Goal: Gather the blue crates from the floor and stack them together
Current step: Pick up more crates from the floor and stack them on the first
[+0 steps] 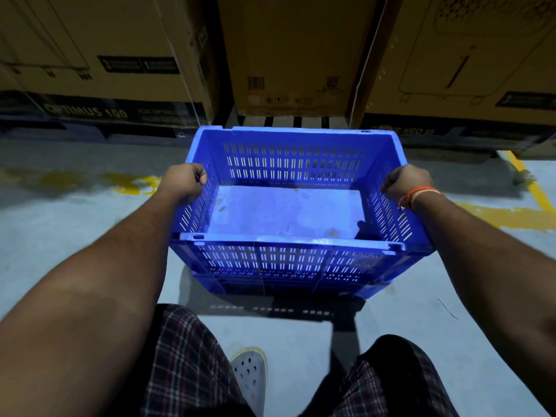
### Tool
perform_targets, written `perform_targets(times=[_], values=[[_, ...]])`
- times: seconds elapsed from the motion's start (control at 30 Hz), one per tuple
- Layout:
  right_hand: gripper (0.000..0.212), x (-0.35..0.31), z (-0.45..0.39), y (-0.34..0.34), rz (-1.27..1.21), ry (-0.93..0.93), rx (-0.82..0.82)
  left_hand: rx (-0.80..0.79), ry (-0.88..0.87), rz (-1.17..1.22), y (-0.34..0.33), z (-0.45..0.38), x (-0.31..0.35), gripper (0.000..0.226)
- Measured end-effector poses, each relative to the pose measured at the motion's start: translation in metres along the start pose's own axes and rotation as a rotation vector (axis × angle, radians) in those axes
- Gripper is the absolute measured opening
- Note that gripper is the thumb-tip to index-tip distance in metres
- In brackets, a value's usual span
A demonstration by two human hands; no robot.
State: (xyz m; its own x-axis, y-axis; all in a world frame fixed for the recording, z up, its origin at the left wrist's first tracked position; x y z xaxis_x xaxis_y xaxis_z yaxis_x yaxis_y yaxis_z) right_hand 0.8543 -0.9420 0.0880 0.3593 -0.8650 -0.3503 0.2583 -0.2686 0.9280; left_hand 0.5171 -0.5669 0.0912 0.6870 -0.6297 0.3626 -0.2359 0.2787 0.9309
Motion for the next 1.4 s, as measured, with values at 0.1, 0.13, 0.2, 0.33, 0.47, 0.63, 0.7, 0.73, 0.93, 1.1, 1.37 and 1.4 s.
perform_targets(times=[0.1, 0.13, 0.2, 0.33, 0.47, 0.63, 0.7, 0.73, 0.93, 1.1, 1.37, 1.4], values=[[0.011, -0.001, 0.0, 0.002, 0.01, -0.008, 0.01, 0.007, 0.004, -0.001, 0.001, -0.001, 0.0, 0.021], [0.011, -0.001, -0.001, 0.002, 0.012, -0.012, 0.011, 0.007, 0.005, 0.0, 0.001, -0.001, 0.0, 0.021], [0.013, -0.002, 0.0, 0.002, 0.02, -0.006, 0.016, 0.003, 0.006, -0.003, 0.001, 0.0, 0.0, 0.02], [0.012, -0.002, 0.001, 0.003, 0.019, -0.014, 0.015, 0.005, 0.01, -0.018, 0.0, 0.0, 0.0, 0.018], [0.011, -0.005, 0.0, 0.003, 0.039, -0.016, 0.019, -0.003, 0.009, -0.029, 0.0, -0.001, 0.001, 0.018], [0.016, -0.005, 0.0, 0.003, 0.074, 0.0, 0.011, -0.002, 0.0, -0.022, -0.001, -0.001, -0.001, 0.018], [0.016, -0.004, -0.001, 0.002, 0.07, 0.002, 0.006, -0.004, 0.011, -0.013, -0.003, -0.004, -0.005, 0.017], [0.015, -0.004, -0.001, 0.002, 0.069, 0.006, 0.001, -0.005, 0.013, -0.012, -0.004, -0.005, -0.006, 0.017], [0.018, -0.005, -0.008, 0.0, 0.077, 0.027, -0.051, -0.056, 0.025, -0.007, -0.01, -0.01, -0.015, 0.022], [0.074, -0.027, 0.03, 0.017, 0.256, -0.098, -0.583, -0.251, 0.046, -0.205, 0.02, 0.016, 0.001, 0.045], [0.055, -0.167, 0.16, 0.111, 0.181, 0.05, -0.684, -0.396, 0.084, 0.118, 0.194, 0.135, 0.051, 0.032], [0.051, -0.185, 0.182, 0.12, 0.163, 0.06, -0.703, -0.392, 0.112, 0.145, 0.22, 0.155, 0.048, 0.03]])
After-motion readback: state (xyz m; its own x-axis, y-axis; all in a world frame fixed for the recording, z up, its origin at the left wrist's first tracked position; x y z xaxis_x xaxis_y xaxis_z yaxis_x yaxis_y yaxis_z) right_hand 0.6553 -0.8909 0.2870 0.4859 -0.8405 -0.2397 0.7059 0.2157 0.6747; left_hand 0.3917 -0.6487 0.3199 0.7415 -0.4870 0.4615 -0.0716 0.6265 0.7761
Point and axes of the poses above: each hand's wrist, its own z-axis away from the middle knuckle, its own y-axis out of the back of the hand, x = y × z, the point moved 10 cm from there along -z, towards the middle knuckle, and after that the axes turned 2 degrees about -y, right-handed, at the moved point
